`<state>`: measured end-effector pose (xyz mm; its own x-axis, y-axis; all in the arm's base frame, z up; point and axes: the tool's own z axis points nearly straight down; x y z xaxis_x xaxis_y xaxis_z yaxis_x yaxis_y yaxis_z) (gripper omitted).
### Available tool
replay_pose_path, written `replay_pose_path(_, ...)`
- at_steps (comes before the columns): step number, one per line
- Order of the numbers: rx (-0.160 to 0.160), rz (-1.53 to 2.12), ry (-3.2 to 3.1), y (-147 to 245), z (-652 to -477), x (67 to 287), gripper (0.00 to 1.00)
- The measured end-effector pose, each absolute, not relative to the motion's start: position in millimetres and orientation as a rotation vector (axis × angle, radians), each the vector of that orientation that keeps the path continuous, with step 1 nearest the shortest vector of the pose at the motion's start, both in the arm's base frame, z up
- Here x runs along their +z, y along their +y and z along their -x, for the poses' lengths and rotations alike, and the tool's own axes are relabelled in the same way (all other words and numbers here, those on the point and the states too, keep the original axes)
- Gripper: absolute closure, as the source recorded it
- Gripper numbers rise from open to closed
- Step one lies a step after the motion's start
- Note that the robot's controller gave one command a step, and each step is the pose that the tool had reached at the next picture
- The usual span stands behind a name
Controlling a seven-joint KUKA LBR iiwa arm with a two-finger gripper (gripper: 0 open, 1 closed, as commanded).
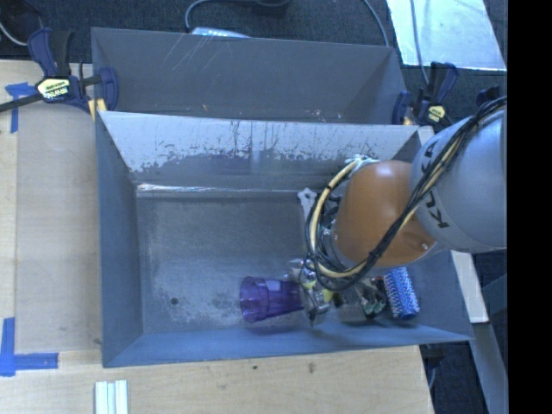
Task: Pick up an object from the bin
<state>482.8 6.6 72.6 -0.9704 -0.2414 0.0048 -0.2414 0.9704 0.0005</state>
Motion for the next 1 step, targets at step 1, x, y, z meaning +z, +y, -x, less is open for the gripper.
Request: replay_pose_path(1,0.0,-0.382,-3.113,6.6,-482.9,72.5,1.0)
